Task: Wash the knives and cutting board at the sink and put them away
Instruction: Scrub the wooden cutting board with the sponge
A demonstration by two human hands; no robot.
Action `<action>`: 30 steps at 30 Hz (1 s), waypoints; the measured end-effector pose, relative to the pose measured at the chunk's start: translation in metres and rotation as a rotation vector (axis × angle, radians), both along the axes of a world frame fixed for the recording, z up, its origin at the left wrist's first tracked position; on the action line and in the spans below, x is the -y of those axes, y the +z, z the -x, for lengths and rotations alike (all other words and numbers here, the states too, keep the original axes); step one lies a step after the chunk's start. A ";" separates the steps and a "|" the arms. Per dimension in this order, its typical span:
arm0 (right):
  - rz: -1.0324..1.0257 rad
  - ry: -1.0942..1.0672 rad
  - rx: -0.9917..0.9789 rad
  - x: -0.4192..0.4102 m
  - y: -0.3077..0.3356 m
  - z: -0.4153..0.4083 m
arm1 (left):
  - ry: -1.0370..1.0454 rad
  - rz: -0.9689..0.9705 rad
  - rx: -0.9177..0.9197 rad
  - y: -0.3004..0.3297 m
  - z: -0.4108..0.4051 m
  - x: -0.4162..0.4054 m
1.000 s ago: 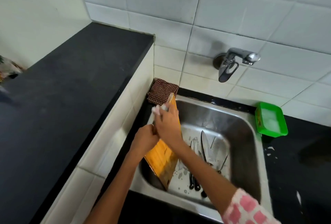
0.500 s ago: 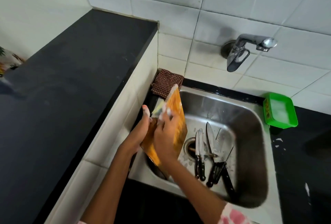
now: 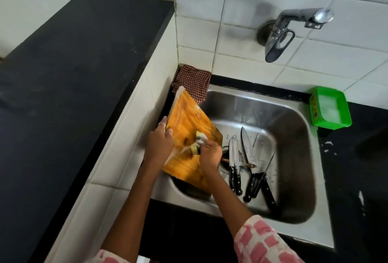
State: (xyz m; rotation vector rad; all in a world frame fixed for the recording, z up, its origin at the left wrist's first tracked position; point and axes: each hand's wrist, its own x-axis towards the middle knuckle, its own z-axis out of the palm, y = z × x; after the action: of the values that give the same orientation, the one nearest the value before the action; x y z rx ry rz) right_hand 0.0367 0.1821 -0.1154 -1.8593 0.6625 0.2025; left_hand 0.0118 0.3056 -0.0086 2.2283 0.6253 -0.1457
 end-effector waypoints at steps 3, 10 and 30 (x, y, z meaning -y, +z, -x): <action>-0.025 -0.019 -0.002 -0.017 -0.005 -0.016 | 0.007 -0.080 0.041 -0.023 0.005 -0.006; 0.050 0.457 0.329 -0.022 0.012 0.040 | -0.094 -0.293 0.117 -0.039 0.002 -0.005; 0.075 0.034 0.136 -0.021 -0.030 -0.075 | -0.465 -0.873 0.147 -0.052 -0.058 0.002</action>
State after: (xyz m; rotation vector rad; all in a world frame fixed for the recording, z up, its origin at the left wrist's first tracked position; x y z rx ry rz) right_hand 0.1113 0.2029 -0.1458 -1.9385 0.5512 0.0734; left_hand 0.0698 0.3033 -0.0610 3.1662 0.0521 0.0812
